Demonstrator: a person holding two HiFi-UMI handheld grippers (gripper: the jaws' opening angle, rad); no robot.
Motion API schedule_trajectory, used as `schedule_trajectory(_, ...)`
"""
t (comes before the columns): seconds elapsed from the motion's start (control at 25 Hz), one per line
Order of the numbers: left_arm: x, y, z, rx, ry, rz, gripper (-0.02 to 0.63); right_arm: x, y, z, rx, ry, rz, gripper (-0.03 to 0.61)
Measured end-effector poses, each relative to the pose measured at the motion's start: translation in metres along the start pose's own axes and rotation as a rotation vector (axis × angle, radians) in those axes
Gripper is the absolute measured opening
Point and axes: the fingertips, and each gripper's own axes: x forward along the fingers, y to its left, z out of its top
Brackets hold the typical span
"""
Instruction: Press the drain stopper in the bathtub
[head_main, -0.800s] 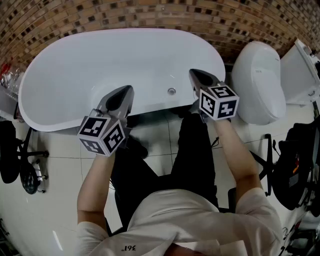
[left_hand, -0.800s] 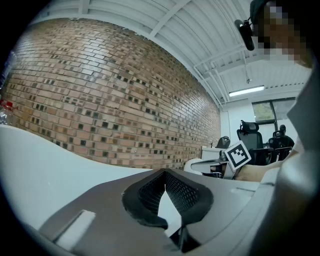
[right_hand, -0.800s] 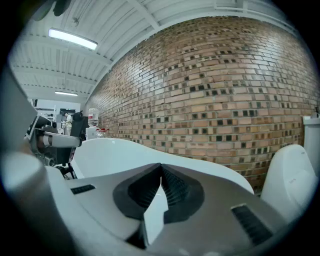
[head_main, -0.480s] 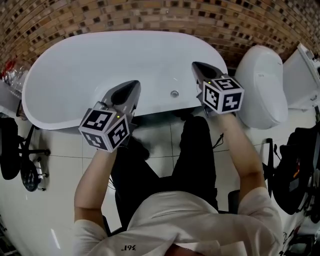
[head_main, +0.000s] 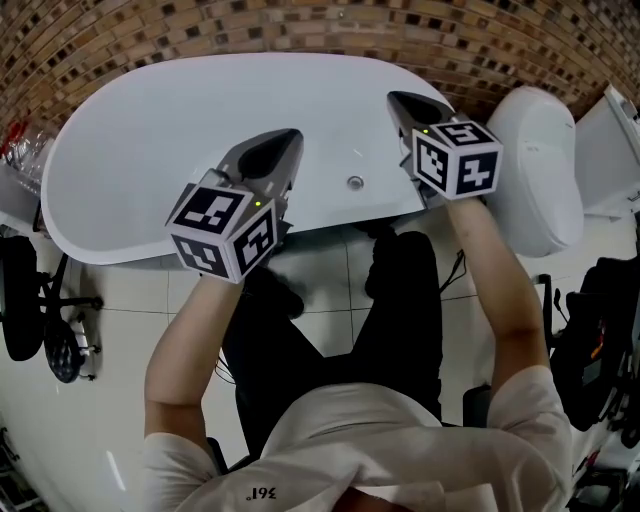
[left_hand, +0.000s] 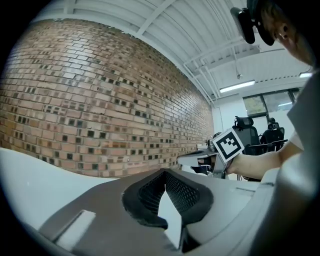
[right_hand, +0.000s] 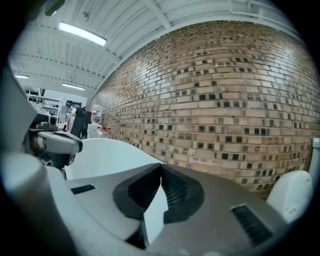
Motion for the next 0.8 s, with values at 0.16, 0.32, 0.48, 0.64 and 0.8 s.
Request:
schedule_trajectory(0.16,0.020,0.010,0.003,0.005,0.018,-0.008,0.006,0.019,-0.009,0.006,-0.012,0.013,0.007,0.014)
schedule_trajectory(0.32,0.039,0.021,0.004,0.019,0.035,-0.016,0.006,0.042,-0.022,0.011,-0.022,0.029,0.002,0.014)
schedule_trajectory(0.48,0.054,0.032,-0.005,0.007,0.065,-0.018,0.006,0.068,-0.033,-0.001,-0.010,0.076,-0.001,0.014)
schedule_trajectory(0.64,0.072,0.046,-0.011,0.008,0.091,-0.018,0.006,0.097,-0.047,-0.017,0.001,0.125,0.002,0.014)
schedule_trajectory(0.8,0.095,0.064,-0.022,0.011,0.120,-0.013,0.006,0.131,-0.058,-0.036,0.010,0.173,0.006,0.014)
